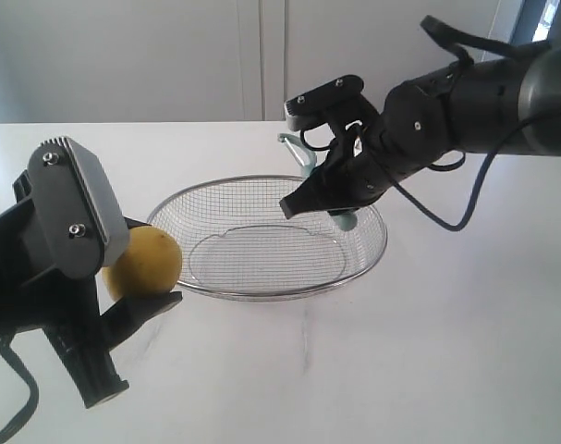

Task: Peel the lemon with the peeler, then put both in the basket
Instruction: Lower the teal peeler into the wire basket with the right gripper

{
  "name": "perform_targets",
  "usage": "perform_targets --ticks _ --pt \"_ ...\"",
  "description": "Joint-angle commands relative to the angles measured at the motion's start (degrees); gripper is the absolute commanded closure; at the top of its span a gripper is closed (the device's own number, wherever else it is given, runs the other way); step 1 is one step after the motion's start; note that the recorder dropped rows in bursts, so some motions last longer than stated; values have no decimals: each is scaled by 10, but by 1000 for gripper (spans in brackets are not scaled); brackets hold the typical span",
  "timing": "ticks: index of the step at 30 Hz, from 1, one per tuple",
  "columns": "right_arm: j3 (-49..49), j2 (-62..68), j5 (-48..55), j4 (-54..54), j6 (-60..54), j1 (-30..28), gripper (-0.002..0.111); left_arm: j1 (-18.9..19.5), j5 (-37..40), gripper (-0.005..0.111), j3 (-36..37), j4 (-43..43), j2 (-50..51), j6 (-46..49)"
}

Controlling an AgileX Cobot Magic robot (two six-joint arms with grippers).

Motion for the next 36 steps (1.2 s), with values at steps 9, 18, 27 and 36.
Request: perform_targets --ticks 9,18,27,36 --pt "-4 41 -13 30 2 -2 108 -1 -8 107 2 -5 -3 -7" --pt "-4 67 -15 30 -9 -2 108 -1 -8 107 2 -5 -3 -7" --pt "-4 80 -15 30 -13 -2 105 -1 -8 107 2 -5 -3 -7" --pt "-4 80 -11 33 -13 -2 80 -1 -8 107 2 -5 -3 -7"
